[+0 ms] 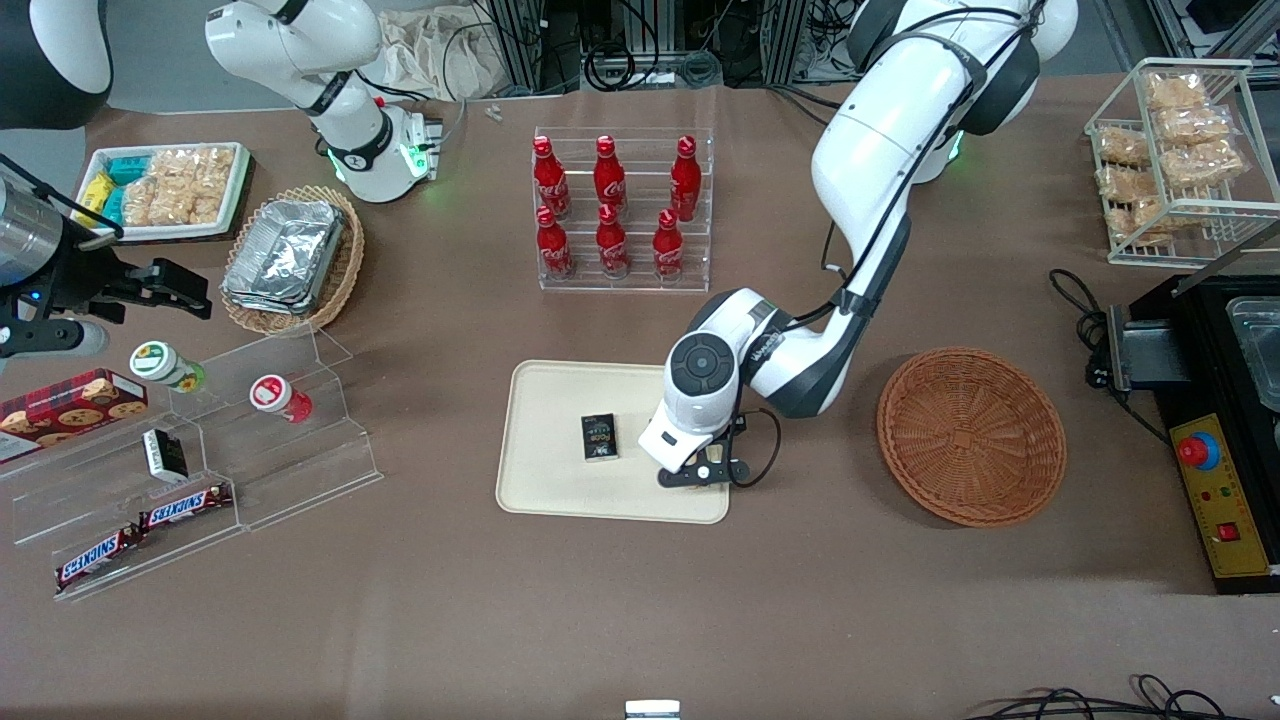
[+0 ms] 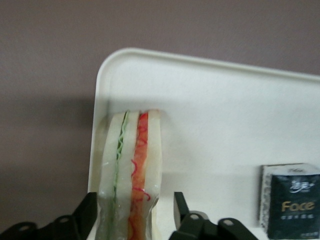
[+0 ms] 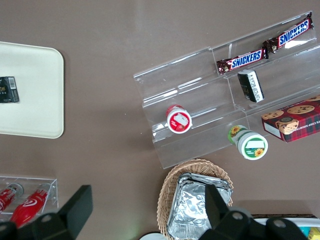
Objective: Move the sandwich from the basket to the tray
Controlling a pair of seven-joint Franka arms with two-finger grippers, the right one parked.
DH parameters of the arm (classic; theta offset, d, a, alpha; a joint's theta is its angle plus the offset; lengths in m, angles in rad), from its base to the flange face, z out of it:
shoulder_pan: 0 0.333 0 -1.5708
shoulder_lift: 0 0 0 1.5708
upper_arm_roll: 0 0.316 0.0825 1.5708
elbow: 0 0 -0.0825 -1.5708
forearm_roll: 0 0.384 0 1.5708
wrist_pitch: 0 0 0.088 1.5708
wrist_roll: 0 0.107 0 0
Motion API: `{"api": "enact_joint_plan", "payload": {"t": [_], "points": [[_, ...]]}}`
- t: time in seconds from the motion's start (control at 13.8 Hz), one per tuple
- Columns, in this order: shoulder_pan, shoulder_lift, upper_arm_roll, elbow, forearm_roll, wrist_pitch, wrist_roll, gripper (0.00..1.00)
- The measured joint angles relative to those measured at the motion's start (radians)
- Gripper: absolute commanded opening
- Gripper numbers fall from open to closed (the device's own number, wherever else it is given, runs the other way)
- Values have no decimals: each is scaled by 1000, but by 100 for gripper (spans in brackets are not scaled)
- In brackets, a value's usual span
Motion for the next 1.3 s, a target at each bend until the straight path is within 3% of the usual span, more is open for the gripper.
{"api": "enact_joint_plan", "payload": {"t": [0.29, 0.58, 0.8, 1.08, 1.3], "points": [[53, -98, 18, 44, 1, -50, 0, 100], [238, -319, 18, 36, -38, -309, 191, 100], [368, -471, 18, -63, -122, -388, 397, 100], [430, -652, 42, -281, -125, -394, 575, 100], [446, -735, 118, -337, -125, -435, 694, 100]]}}
